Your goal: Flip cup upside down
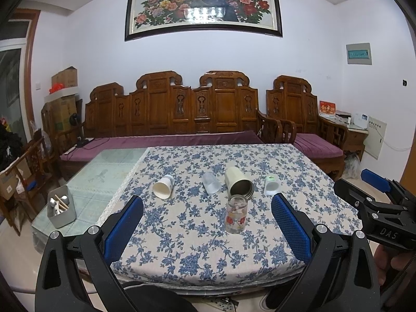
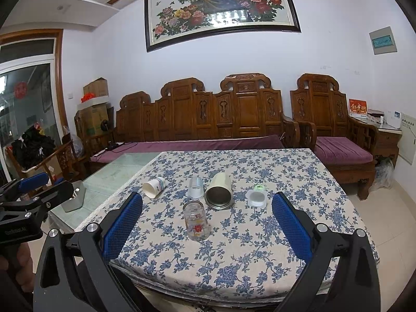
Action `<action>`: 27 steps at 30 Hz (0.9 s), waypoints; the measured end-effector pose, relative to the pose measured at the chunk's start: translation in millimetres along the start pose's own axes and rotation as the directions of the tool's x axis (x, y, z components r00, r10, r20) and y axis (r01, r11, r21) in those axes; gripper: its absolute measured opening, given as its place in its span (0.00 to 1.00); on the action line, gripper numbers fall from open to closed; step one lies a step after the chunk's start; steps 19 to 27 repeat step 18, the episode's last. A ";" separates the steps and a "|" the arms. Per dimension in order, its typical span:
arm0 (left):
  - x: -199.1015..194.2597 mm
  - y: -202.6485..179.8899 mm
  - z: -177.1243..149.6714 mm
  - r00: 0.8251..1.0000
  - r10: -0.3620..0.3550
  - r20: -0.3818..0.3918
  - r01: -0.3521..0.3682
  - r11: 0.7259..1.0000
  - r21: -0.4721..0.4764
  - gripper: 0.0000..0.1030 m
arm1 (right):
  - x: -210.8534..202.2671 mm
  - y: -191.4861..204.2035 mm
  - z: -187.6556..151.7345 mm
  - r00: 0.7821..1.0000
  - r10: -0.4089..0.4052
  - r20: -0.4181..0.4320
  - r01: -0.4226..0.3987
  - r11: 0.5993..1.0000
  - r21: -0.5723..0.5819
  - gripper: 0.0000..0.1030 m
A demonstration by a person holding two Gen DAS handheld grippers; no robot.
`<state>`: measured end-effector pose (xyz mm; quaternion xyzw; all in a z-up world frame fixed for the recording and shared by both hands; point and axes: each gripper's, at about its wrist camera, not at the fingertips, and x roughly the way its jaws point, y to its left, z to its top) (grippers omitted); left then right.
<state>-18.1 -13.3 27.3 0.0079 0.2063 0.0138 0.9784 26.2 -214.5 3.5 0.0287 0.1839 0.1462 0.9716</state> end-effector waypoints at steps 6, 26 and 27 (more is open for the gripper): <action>-0.9 0.7 -0.2 1.000 0.000 0.001 0.000 1.000 -0.002 0.92 | 0.1 -0.3 -0.1 1.000 0.001 0.000 -0.001 1.000 0.001 0.98; -1.2 1.8 -2.6 1.000 0.004 -0.002 -0.004 1.000 -0.001 0.92 | 0.0 -1.0 -0.1 1.000 0.001 0.000 -0.001 1.000 0.001 0.98; -1.2 1.8 -2.6 1.000 0.004 -0.002 -0.004 1.000 -0.001 0.92 | 0.0 -1.0 -0.1 1.000 0.001 0.000 -0.001 1.000 0.001 0.98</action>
